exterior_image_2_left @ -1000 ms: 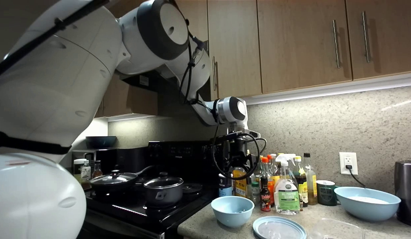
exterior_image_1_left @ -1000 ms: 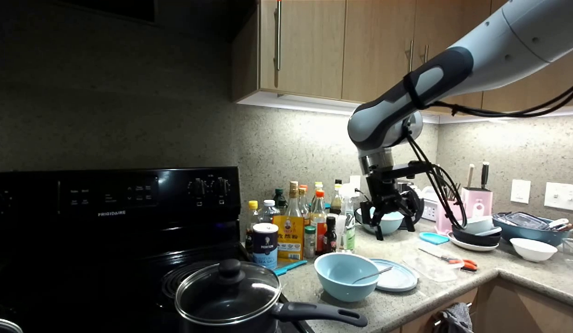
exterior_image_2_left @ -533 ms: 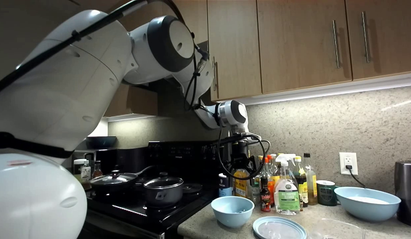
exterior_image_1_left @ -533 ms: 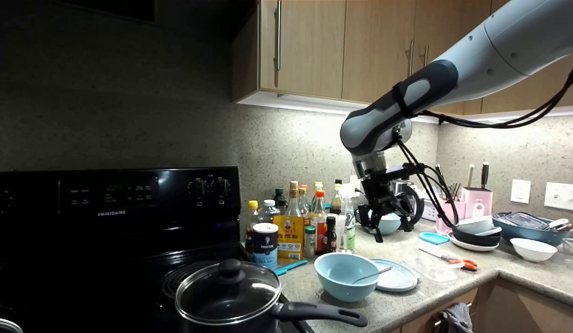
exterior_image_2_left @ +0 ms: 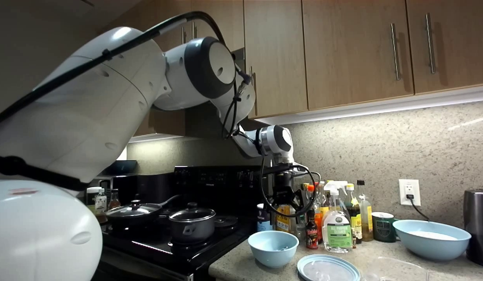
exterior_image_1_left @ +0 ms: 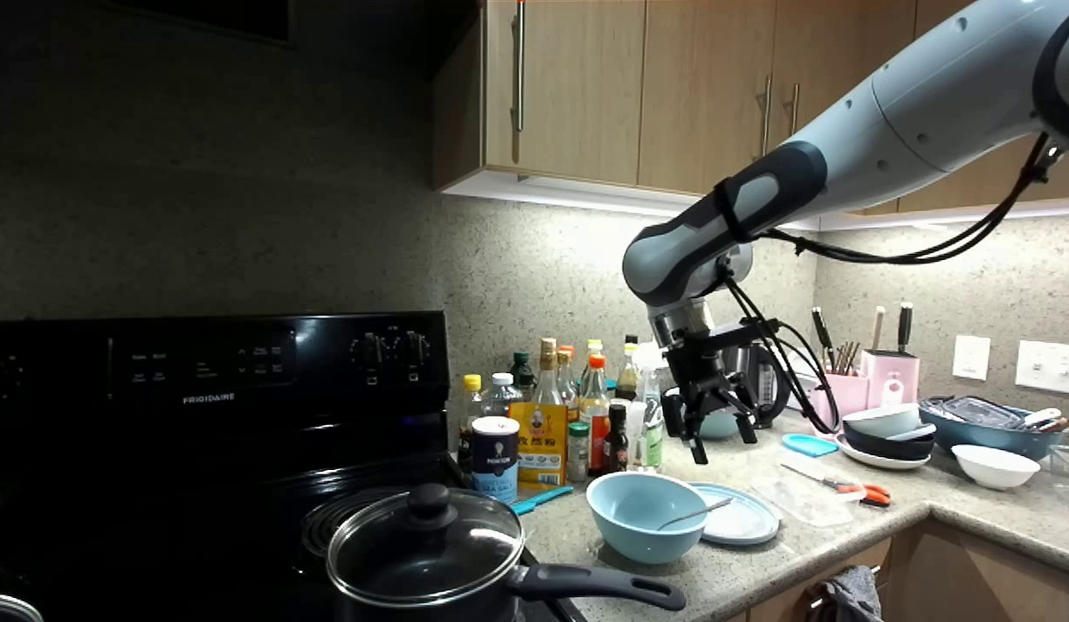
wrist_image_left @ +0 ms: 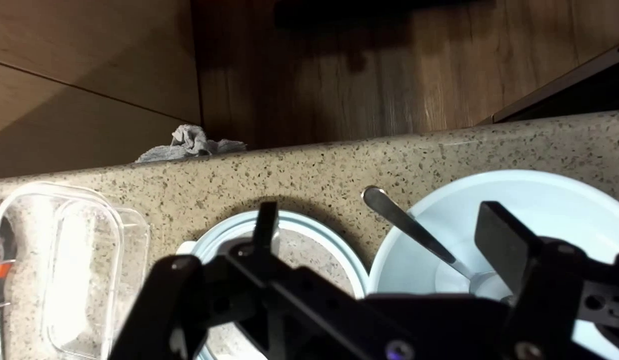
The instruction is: Put the spoon on the blue plate
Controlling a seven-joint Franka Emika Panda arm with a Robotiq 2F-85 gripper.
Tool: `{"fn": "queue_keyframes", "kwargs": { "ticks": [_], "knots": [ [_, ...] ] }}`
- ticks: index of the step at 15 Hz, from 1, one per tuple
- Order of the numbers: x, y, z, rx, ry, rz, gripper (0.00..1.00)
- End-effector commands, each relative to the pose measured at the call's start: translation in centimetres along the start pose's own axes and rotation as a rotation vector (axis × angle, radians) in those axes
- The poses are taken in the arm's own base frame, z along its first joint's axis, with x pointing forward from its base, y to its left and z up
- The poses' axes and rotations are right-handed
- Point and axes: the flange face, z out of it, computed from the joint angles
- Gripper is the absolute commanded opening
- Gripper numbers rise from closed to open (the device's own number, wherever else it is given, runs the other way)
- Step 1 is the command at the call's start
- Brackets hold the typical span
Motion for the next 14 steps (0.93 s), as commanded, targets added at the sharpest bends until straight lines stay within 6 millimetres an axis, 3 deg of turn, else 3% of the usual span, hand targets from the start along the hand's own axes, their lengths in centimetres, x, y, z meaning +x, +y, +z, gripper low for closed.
{"fn": "queue_keyframes", "kwargs": {
  "ticks": [1, 4, 5, 10, 14],
  "knots": [
    [1.8, -0.5, 0.7, -0.034, -0.042, -0.052, 1.00],
    [2.9, -0.5, 1.3, 0.007, -0.088, 0.108, 1.00],
    [2.3, -0.6, 1.5, -0.006, -0.053, 0.022, 1.00],
    [2.7, -0.7, 1.9, -0.007, -0.059, 0.032, 1.00],
    [3.6, -2.0, 4.8, -0.147, -0.122, -0.184, 1.00]
  ]
}}
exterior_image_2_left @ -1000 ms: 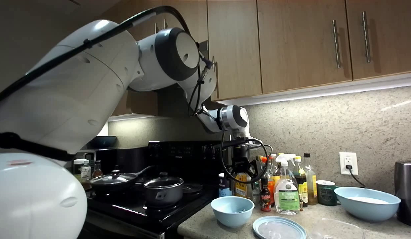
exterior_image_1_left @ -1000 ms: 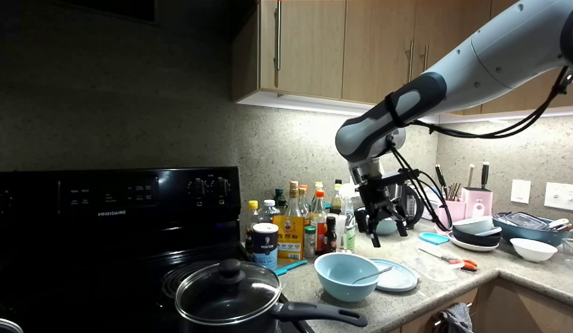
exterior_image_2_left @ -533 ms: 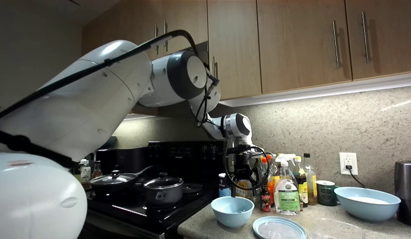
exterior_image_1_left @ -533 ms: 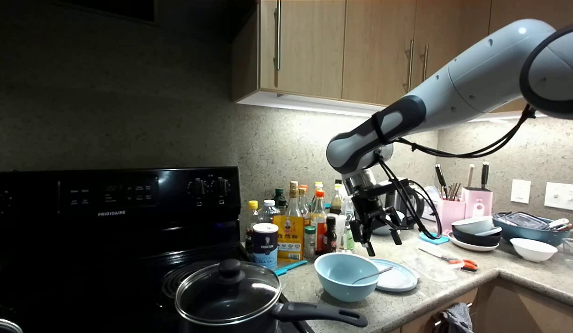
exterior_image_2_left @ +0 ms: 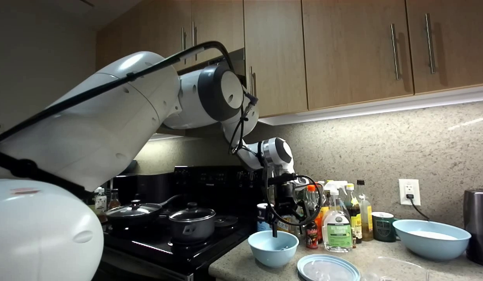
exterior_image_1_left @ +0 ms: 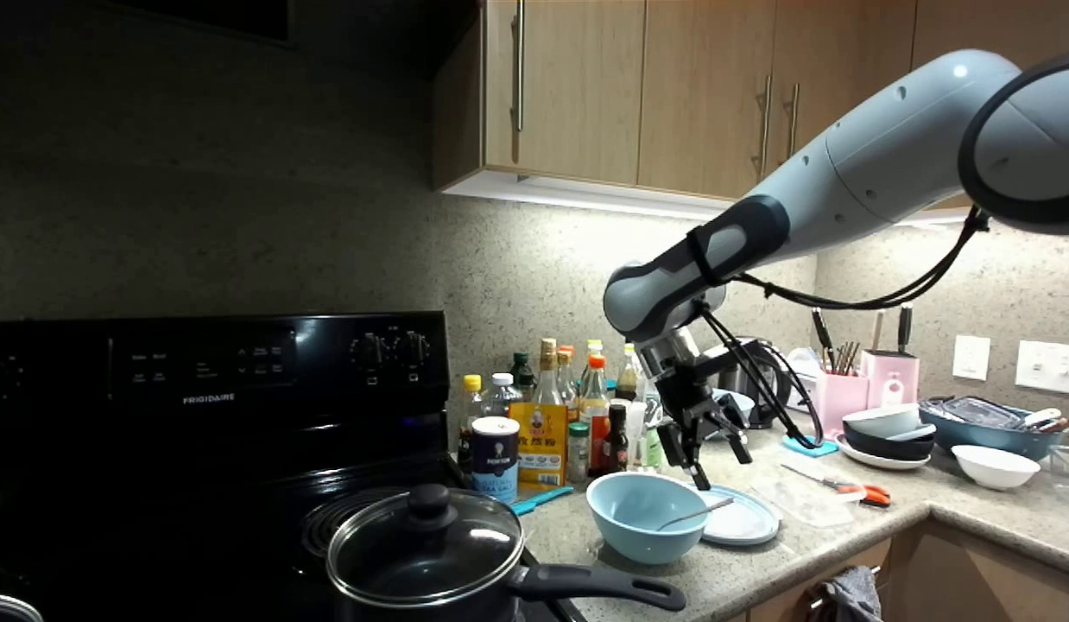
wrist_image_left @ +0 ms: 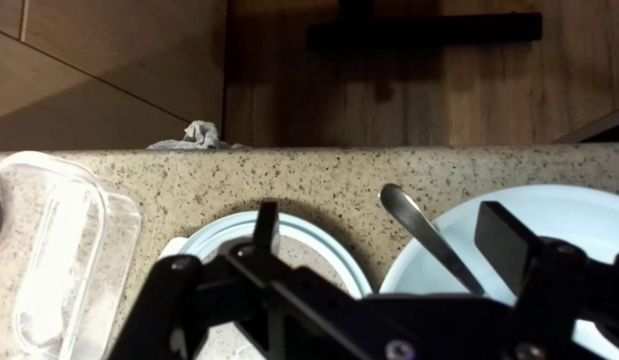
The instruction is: Put the spoon on the blue plate
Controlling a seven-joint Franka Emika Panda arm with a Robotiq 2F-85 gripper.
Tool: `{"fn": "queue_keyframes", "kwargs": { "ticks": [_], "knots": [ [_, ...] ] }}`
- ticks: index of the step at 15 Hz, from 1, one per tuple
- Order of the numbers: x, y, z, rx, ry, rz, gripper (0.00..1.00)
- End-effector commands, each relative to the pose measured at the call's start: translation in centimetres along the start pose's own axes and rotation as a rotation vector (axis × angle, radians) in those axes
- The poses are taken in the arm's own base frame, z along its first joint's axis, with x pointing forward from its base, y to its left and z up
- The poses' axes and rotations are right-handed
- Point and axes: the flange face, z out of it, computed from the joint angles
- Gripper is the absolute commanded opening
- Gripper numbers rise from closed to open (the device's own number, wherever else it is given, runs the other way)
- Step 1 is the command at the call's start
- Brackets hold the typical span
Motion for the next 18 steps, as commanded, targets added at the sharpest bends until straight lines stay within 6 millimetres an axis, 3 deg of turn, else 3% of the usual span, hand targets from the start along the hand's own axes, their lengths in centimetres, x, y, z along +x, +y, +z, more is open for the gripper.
{"fn": "queue_keyframes", "kwargs": {
  "ticks": [1, 6, 7, 8, 12, 13, 14, 18],
  "knots": [
    [1.5, -0.6, 2.3, -0.082, -0.048, -0.140, 1.00],
    [3.5, -0.6, 5.0, -0.195, -0.102, -0.348, 1.00],
    [3.7, -0.5, 5.1, -0.211, -0.099, -0.373, 0.86],
    [3.9, -0.5, 5.1, -0.226, -0.097, -0.390, 0.97],
    [4.1, -0.5, 5.2, -0.215, -0.085, -0.372, 1.00],
    [4.0, -0.7, 5.0, -0.221, -0.076, -0.377, 0.75],
    [3.9, -0.8, 4.9, -0.219, -0.076, -0.375, 0.73],
    [3.9, -1.2, 4.7, -0.233, -0.071, -0.372, 0.47]
  ]
}}
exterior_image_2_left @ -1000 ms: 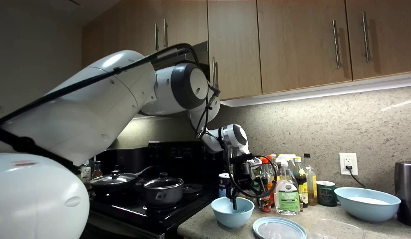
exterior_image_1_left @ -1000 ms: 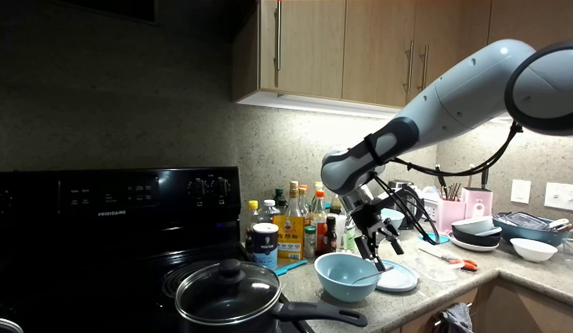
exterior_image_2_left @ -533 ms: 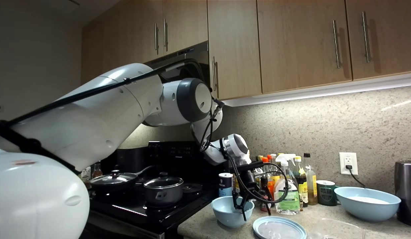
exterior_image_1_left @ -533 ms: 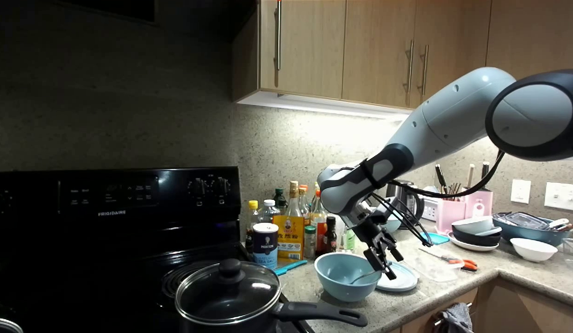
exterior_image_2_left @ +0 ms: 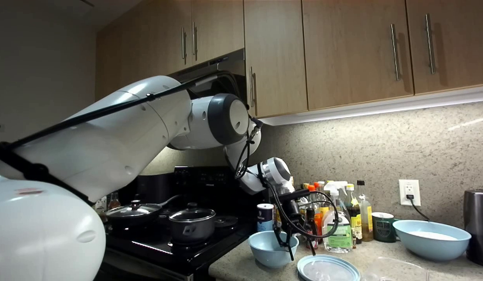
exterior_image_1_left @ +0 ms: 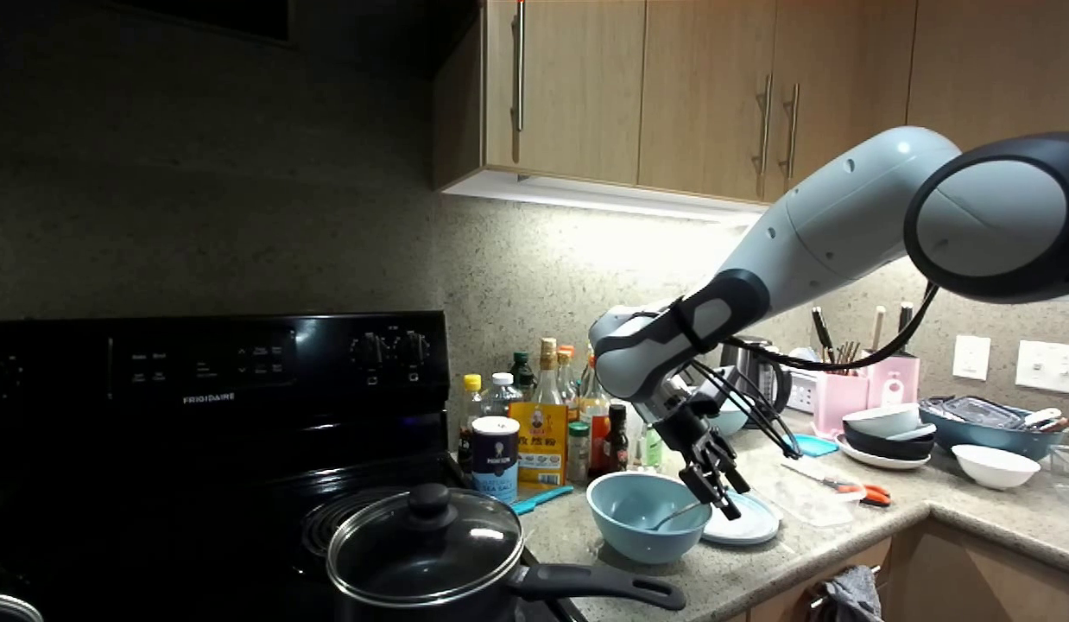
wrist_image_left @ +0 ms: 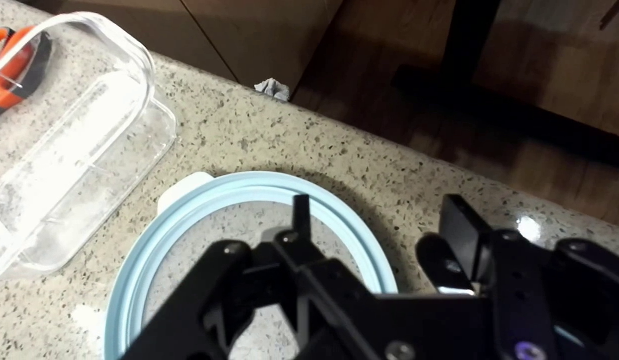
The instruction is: Put the spoon on the blue plate
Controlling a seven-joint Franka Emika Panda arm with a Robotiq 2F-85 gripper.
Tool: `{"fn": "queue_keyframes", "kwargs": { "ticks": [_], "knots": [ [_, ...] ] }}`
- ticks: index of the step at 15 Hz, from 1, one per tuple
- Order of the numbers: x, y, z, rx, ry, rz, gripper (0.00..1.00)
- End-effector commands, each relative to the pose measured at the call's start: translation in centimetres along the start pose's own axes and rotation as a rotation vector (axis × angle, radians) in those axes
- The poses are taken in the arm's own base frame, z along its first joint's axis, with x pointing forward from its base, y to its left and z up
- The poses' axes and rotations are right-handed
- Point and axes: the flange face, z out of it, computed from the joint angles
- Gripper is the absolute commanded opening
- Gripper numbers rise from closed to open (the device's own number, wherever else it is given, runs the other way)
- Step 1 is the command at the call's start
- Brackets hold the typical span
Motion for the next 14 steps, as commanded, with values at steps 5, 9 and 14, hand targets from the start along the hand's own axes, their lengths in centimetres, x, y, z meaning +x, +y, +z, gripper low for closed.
{"fn": "queue_keyframes", "kwargs": {
  "ticks": [5, 9, 14],
  "knots": [
    [-0.12, -0.50, -0.62, -0.017, 0.010, -0.001, 0.13],
    [0.22, -0.55, -0.37, -0.006, 0.003, -0.005, 0.39],
    [0.17, -0.70, -0.47, -0.010, 0.014, 0.003, 0.52]
  ]
}}
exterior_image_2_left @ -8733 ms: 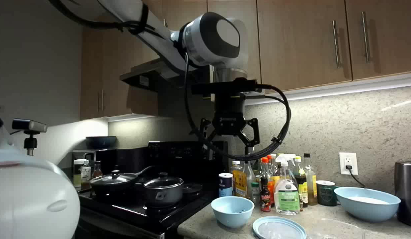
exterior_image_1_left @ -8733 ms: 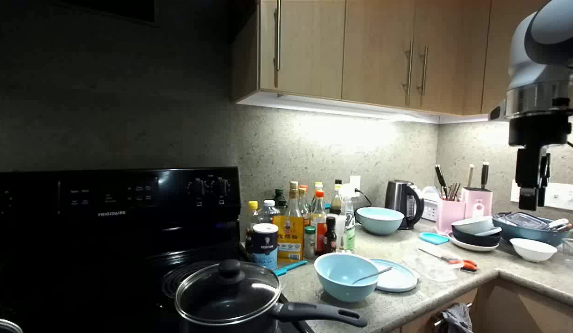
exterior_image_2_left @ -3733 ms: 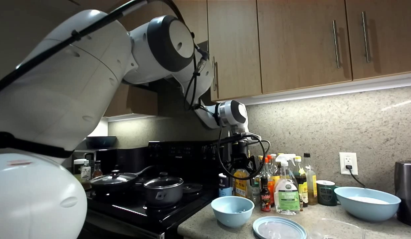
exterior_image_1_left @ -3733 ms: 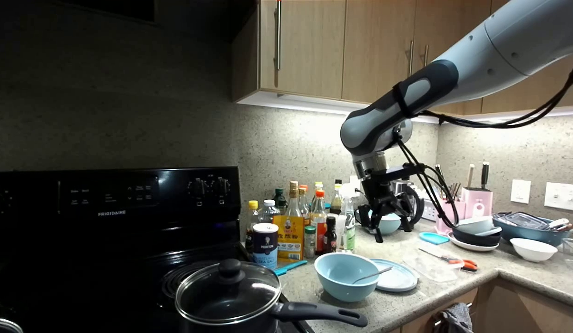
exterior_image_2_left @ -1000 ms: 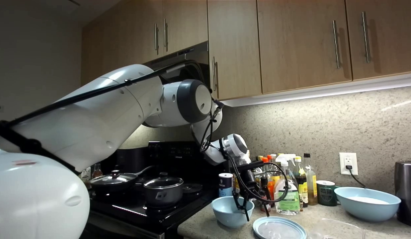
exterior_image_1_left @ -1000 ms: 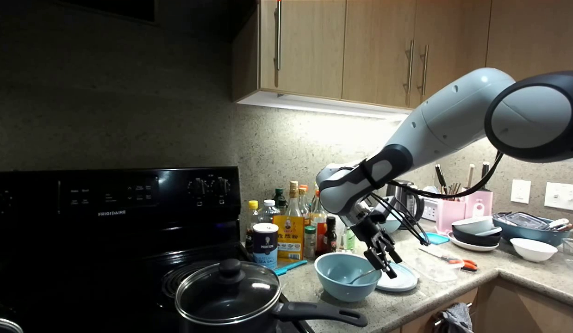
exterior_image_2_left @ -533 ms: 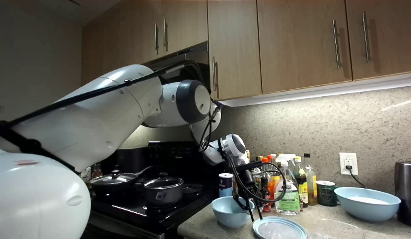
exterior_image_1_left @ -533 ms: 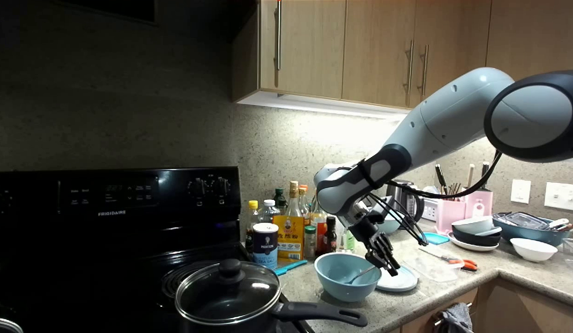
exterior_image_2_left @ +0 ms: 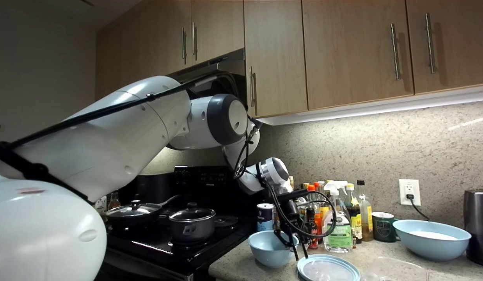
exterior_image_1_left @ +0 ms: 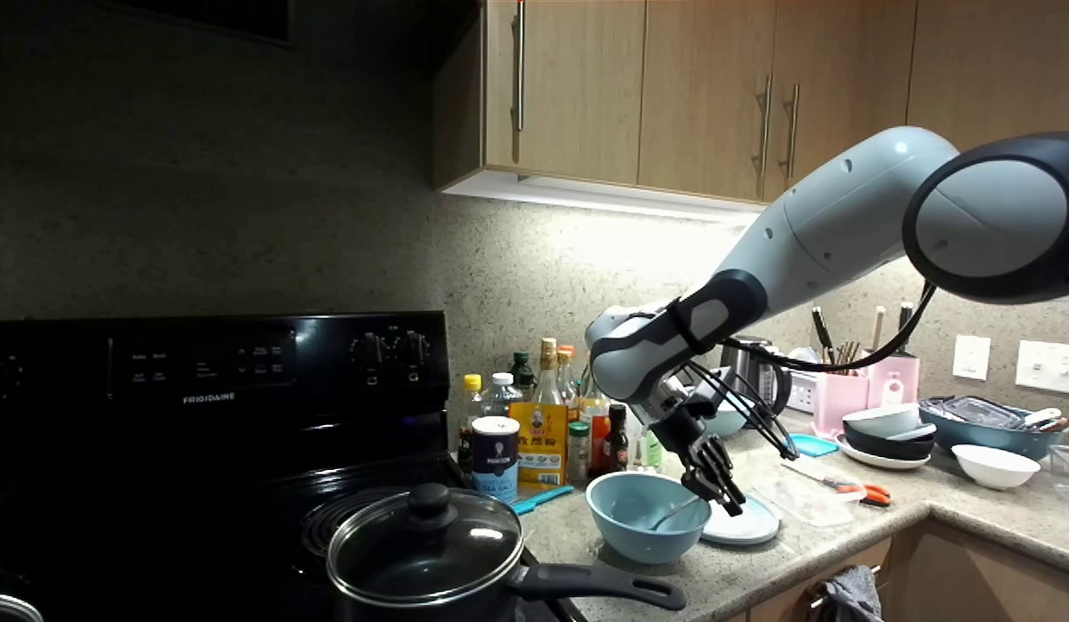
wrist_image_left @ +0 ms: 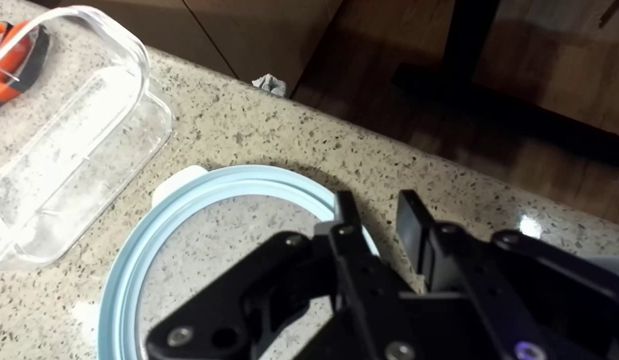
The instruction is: Put the spoon on the blue plate
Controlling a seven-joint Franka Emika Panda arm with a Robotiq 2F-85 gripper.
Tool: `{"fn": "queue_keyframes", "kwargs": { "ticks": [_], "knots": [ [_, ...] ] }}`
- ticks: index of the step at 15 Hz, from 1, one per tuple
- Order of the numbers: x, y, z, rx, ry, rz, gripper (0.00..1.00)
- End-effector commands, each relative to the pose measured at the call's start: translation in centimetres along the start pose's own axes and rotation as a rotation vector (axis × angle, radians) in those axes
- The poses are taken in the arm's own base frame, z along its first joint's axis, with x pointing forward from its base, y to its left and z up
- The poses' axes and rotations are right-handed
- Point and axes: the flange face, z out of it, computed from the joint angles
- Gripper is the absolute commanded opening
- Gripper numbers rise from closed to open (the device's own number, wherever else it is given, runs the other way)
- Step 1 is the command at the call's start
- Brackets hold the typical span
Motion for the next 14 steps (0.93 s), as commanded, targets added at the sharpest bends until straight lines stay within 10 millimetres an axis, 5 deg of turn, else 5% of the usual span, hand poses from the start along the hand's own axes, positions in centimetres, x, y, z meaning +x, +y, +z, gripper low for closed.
{"fn": "queue_keyframes", "kwargs": {
  "ticks": [1, 7, 9, 12, 13, 14],
  "knots": [
    [-0.2, -0.3, -0.4, -0.015, 0.018, 0.017, 0.58],
    [0.0, -1.0, -2.0, -0.064, 0.062, 0.006, 0.97],
    [0.0, -1.2, -2.5, -0.078, 0.067, -0.002, 1.00],
    [0.0, -1.5, -3.0, -0.094, 0.072, -0.010, 1.00],
    [0.1, -1.5, -3.0, -0.100, 0.070, -0.014, 0.75],
    [0.2, -1.6, -3.0, -0.101, 0.070, -0.017, 0.74]
  ]
}}
